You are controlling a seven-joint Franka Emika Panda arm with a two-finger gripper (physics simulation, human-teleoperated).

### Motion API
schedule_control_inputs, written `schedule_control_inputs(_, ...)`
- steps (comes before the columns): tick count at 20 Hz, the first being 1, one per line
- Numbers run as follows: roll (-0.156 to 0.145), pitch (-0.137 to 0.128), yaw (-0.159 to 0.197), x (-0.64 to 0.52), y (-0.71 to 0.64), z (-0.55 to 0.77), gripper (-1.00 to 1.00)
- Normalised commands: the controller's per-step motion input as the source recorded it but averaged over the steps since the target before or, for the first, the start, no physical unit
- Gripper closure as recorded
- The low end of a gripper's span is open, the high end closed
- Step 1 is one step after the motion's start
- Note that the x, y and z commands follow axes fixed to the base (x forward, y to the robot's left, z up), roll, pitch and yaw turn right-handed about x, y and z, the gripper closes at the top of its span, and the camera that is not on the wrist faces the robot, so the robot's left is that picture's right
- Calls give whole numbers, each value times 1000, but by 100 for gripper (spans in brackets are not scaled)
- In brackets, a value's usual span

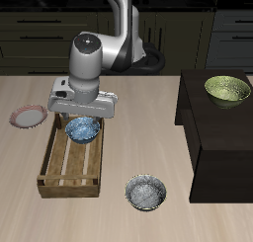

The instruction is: Place the blue bowl and the green bowl in the wooden tray

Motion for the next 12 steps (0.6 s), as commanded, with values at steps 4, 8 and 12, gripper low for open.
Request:
schedule_control_inputs(4,46,-36,13,-184,196,226,-100)
schedule_control_inputs(8,50,-95,26,-348,408,548,-100)
schedule_control_inputs(12,-7,-54,0,-241,178,512,-100)
